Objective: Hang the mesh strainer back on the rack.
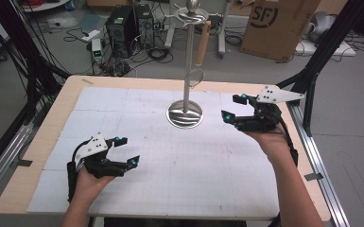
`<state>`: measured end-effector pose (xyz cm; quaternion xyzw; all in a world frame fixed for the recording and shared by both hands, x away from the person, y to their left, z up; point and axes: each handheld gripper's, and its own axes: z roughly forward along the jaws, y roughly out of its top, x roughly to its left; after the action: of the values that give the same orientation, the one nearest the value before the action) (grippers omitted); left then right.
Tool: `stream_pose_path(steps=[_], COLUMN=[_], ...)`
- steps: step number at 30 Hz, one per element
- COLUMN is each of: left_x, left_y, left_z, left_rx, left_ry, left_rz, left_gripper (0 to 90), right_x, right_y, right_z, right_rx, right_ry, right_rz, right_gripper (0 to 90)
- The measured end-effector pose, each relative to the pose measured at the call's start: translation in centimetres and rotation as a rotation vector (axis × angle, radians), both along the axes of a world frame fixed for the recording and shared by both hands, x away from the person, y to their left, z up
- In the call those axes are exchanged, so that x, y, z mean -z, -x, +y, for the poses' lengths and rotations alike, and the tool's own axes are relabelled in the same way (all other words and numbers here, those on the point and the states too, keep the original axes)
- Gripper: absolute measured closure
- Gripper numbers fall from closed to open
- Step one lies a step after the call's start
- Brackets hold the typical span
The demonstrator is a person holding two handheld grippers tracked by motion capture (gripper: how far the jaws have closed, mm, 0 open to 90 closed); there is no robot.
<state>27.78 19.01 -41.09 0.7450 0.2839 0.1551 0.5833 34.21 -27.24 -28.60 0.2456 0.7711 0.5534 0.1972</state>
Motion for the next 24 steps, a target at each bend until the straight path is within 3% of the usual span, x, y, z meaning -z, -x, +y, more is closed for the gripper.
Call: stream_pose_path(steps=[9,18,24], left_x=[0.0,0.0,0.0], left_y=[0.0,0.0,0.0], left_z=[0.0,-0.1,-0.2], left_rx=[0.001,0.011,0.011], left_ry=[0.001,0.003,-0.003], left_rz=[0.0,0.005,0.004], left_gripper=[17.4,17.4,17.4], right_x=[2.3,5.9,6.9], right_y=[1.2,3.0,3.2], right_z=[-0.5,-1.4,-1.6], right_rx=[0.005,0.01,0.013], right_ry=[-0.014,-0.053,-0.051], right_rz=[0.022,0.031,0.039], right_gripper=[22.5,21.8,21.6])
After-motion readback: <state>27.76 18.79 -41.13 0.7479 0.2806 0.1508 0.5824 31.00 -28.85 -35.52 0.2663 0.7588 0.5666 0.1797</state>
